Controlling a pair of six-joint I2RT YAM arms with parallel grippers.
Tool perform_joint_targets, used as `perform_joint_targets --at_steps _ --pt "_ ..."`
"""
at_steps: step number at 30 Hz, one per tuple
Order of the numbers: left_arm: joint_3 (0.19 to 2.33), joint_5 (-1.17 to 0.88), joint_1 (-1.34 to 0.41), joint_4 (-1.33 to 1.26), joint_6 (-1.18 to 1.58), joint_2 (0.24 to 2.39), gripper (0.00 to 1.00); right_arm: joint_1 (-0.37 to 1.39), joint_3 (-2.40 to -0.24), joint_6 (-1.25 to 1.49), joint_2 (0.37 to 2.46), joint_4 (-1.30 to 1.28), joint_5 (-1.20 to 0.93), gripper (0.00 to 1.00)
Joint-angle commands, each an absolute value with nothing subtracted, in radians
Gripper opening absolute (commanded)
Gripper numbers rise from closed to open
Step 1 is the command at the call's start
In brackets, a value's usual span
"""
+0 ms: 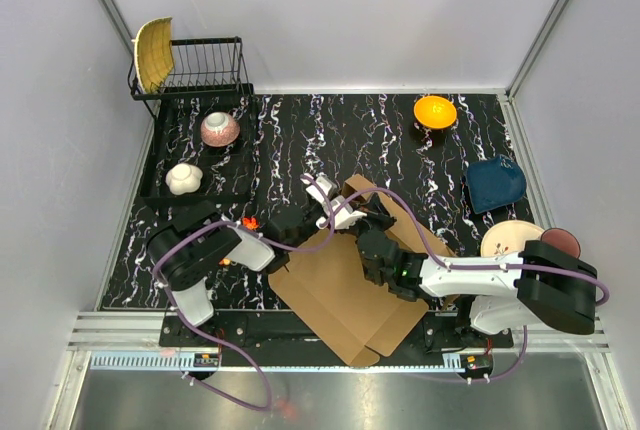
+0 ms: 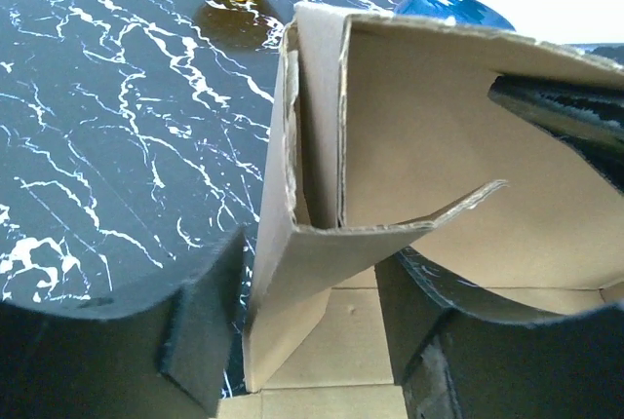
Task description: Fold the paper box
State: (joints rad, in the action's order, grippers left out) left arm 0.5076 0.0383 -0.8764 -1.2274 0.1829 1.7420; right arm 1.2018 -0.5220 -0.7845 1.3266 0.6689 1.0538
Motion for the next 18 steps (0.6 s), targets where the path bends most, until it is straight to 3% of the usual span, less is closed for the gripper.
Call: perform_joint_targets --at_steps 1,7,13,18 --pt "0.584 0.006 -0.848 -1.627 0.167 1.764 0.56 1.226 -0.499 -0.621 1.356 0.531 0.897 0.0" --pt "0.601 -0.058 -0.821 -1.638 0.172 1.792 0.31 1.226 -0.503 -0.606 1.351 0.506 0.884 0.0" --pt "0.6 -0.061 -0.811 -1.641 0.16 1.805 0.2 1.224 -0.508 -0.597 1.358 0.5 0.873 0.0" --pt "0.595 -0.052 -0.811 -1.638 0.158 1.804 0.0 1.224 -0.511 -0.597 1.356 0.499 0.876 0.0"
